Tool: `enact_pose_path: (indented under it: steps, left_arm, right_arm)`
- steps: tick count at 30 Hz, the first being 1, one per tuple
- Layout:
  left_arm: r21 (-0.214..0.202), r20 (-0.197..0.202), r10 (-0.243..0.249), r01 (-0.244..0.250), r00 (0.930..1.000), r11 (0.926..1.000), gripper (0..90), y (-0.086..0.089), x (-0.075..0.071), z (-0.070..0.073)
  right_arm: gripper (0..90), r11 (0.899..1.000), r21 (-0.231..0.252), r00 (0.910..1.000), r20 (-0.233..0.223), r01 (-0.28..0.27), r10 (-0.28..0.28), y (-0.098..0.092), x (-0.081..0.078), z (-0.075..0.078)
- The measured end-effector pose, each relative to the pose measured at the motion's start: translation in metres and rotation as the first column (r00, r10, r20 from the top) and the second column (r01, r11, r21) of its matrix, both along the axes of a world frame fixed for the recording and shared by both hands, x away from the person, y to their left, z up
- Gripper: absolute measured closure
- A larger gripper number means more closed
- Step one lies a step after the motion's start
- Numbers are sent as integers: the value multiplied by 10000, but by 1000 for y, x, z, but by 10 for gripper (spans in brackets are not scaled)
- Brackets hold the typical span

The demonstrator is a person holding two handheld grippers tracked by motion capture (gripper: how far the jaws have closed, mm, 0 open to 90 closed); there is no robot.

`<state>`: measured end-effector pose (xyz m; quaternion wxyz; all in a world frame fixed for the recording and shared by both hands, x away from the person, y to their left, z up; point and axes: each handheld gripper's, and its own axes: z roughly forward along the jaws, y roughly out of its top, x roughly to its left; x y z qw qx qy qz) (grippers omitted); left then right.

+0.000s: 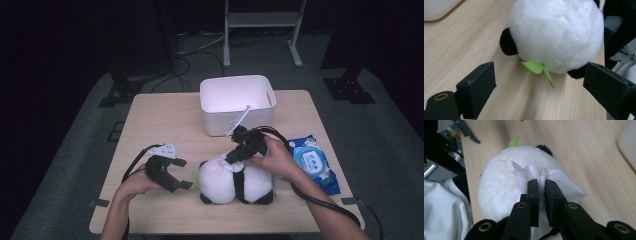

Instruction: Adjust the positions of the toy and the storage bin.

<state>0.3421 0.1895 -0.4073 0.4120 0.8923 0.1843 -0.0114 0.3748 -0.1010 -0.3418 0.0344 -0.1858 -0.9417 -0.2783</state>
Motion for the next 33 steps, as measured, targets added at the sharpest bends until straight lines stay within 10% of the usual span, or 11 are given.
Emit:
enact_pose_path:
  steps: [10, 24, 33]
  left_arm:
    - [-108, 50, 248, -248, 9997, 9996, 96, 9, 1, 2]
    - [-225, 69, 391, -389, 9992, 9990, 96, 18, 1, 4]
    - [-258, 74, 311, -309, 9995, 9992, 96, 17, 0, 4]
  right_arm:
    - [814, 9939, -156, 9930, 426, -1093, 1099, 22, -36, 4]
    - [815, 9729, -313, 9731, 148, -2293, 2298, 78, -42, -12]
    - [813, 9768, -282, 9758, 470, -2124, 2136, 67, -46, -7]
